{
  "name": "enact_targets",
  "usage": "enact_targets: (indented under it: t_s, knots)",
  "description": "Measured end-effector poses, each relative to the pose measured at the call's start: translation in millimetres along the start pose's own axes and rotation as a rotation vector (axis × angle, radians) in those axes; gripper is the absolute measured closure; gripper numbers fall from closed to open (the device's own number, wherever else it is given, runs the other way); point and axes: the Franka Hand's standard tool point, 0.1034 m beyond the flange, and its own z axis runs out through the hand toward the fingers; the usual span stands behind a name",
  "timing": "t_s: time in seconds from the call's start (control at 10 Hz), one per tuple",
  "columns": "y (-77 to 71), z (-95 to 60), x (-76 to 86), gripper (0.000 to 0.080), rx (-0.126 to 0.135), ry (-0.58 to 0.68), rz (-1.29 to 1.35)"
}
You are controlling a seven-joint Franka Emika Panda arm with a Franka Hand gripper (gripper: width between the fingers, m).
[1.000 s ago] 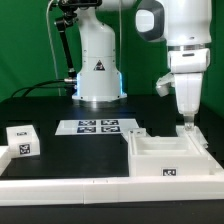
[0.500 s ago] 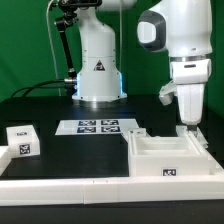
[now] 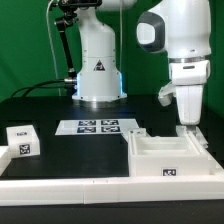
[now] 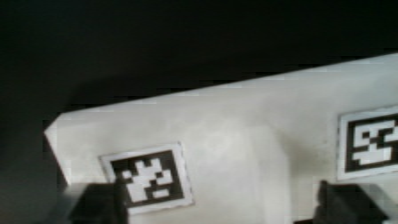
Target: Assemble cabinet
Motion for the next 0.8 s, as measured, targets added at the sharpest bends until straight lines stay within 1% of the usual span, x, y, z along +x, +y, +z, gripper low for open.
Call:
enact_targets:
  t_s: [0.2,0.3,0.4,0.8]
  knots:
    - [-1.2,3.5,-3.4,0.0562,0.008,-0.004,0.004]
    - [-1.5,4.1,-3.7,0.0562,0.009,-0.004,0.005]
    - [-1.4,4.1,-3.8,0.0729,0.009,-0.004,0.005]
    - [-1.0,4.0,-4.0,0.0732,0.008,-0.004,0.006]
